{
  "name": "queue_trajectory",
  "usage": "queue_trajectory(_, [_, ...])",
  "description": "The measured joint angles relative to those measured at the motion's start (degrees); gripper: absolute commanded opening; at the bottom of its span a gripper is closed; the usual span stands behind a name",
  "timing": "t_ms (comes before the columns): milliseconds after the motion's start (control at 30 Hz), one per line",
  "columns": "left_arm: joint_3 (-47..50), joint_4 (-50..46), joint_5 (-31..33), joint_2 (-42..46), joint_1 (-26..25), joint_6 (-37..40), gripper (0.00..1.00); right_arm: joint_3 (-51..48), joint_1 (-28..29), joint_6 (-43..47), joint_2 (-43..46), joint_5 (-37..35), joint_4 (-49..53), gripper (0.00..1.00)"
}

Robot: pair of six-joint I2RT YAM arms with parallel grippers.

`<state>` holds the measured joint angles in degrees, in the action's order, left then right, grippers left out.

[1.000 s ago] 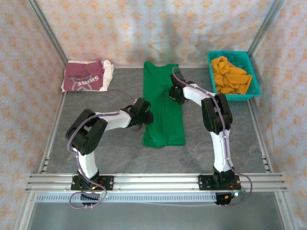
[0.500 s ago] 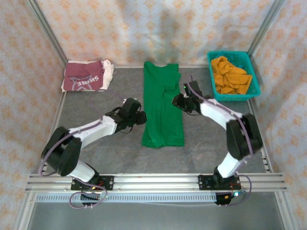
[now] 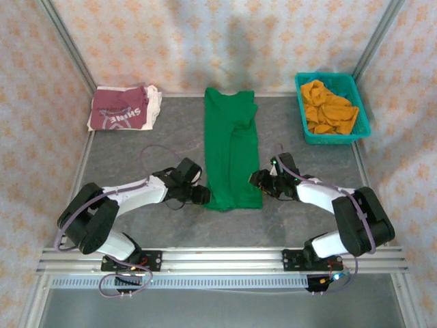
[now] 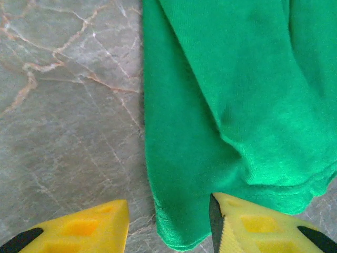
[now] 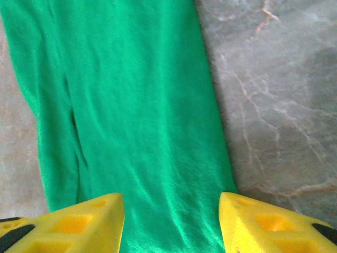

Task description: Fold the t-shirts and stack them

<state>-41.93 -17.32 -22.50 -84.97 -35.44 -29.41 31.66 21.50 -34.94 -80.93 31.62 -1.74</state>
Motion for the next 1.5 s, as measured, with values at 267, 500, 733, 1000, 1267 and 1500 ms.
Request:
queue_trajectory(267, [0.17,0.83,1.55,-2.78,-2.03,-0.24,0.29,0.02,0.00,-0.22,-0.09,0.90,-1.22,0.51])
queue_trajectory(500, [1.20,1.33,4.55,-2.12,-2.08,-1.55,0.00,-2.32,0.00,-0.24,4.92,0.83,1.33,0.51])
queue_trajectory(733, [2.32,2.82,5.38,-1.40,-2.34,-2.67,0.00,-6.69,0.68,0.22,9.42,1.88,7.80,0.52])
queue_trajectory(1000, [3.37,4.28,5.55,-0.74,-2.34,-3.72,0.00,-6.80,3.02,-0.13,9.77,2.75,8.81,0.48])
queue_trajectory(1267, [5.97,6.97,6.71,1.40,-2.45,-4.50,0.00,-6.56,6.27,-1.66,8.00,1.40,8.81,0.09])
queue_trajectory(1500, [7.30,8.00,7.10,2.62,-2.45,-5.31,0.00,-6.54,6.47,-3.41,8.09,1.33,8.26,0.00])
